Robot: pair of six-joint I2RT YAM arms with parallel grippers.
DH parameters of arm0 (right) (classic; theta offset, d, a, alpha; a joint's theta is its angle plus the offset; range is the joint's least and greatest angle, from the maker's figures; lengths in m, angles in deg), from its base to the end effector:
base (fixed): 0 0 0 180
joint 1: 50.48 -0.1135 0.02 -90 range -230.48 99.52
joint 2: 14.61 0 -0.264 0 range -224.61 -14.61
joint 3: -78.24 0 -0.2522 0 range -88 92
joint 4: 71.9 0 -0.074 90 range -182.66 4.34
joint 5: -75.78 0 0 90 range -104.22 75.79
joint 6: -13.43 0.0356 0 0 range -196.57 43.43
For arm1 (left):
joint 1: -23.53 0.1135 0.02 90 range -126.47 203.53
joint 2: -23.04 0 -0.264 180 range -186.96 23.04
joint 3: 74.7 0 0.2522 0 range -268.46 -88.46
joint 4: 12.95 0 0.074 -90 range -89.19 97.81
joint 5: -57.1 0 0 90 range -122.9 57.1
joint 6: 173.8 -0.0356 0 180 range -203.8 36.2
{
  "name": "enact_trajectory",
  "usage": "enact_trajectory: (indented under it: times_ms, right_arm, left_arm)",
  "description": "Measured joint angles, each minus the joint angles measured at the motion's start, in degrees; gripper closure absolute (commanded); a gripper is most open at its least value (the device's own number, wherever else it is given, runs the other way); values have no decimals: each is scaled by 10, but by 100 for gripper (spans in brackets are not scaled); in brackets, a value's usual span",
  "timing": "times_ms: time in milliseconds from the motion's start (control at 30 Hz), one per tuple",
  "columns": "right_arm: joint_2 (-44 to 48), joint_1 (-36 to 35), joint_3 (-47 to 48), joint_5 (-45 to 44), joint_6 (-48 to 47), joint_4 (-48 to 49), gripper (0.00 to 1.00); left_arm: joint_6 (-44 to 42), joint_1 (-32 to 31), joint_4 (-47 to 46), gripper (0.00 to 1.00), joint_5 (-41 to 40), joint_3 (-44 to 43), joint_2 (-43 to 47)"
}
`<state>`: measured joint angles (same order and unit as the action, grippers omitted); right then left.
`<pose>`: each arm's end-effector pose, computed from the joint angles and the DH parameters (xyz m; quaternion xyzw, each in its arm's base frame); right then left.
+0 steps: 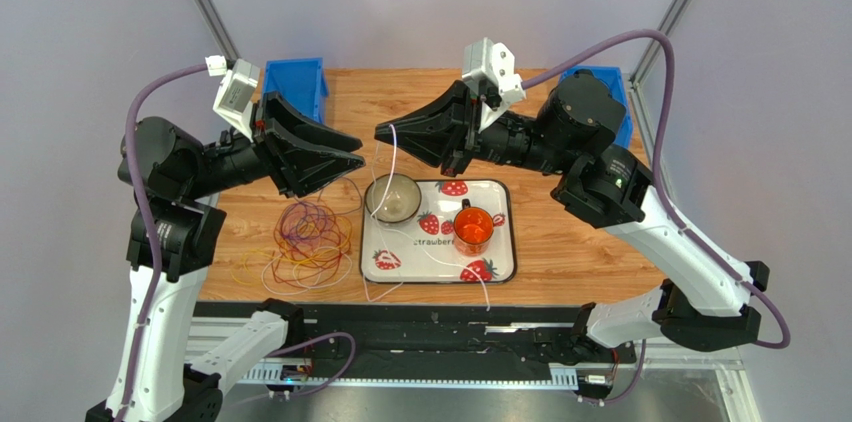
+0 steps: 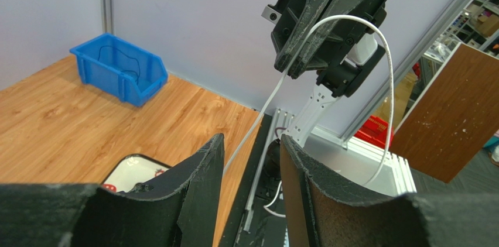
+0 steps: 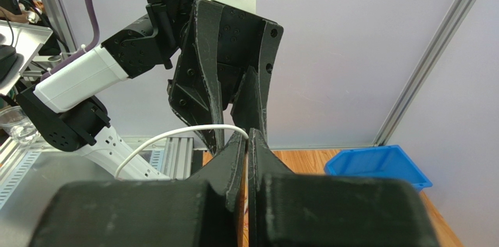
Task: Untangle the cables
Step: Pick up the cable from the cable.
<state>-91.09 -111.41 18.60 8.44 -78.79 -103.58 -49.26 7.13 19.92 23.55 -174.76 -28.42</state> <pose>0.1068 0.2204 0.5676 -0.4527 0.4445 0.4816 0.6046 0.0995 -0.0602 0.5346 0.2885 0.5847 -0.5598 0.5114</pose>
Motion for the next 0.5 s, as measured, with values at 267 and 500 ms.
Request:
enact_trajectory:
  times_ms: [267,500]
  right_arm:
    - [-38,0,40,6,9,7,100]
    - [-58,0,59,17,29,13,100]
  left_arm:
    - [-20,-1,11,58,-1,5,-1]
    - [-40,-1,26,99,-10,7,-1]
